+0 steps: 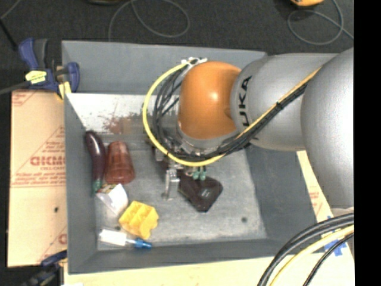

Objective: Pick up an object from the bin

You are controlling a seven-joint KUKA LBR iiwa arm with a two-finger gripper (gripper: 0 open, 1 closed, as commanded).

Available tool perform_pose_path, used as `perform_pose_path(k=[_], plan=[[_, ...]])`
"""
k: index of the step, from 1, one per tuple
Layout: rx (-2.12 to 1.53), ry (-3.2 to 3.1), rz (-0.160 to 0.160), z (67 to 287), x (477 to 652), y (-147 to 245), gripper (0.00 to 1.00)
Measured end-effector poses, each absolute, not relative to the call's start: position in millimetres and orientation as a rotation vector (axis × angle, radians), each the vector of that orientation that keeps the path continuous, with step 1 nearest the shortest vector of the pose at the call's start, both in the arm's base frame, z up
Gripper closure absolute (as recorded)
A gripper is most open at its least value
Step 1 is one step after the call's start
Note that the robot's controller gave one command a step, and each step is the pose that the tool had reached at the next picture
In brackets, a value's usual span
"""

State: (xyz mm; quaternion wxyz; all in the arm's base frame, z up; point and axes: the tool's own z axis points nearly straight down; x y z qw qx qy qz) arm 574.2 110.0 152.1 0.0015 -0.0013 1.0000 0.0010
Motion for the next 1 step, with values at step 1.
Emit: perform_pose_path(k=[1], plan=[[0.141,3.127,0.009,124.2,597.0,92.3,0.0]])
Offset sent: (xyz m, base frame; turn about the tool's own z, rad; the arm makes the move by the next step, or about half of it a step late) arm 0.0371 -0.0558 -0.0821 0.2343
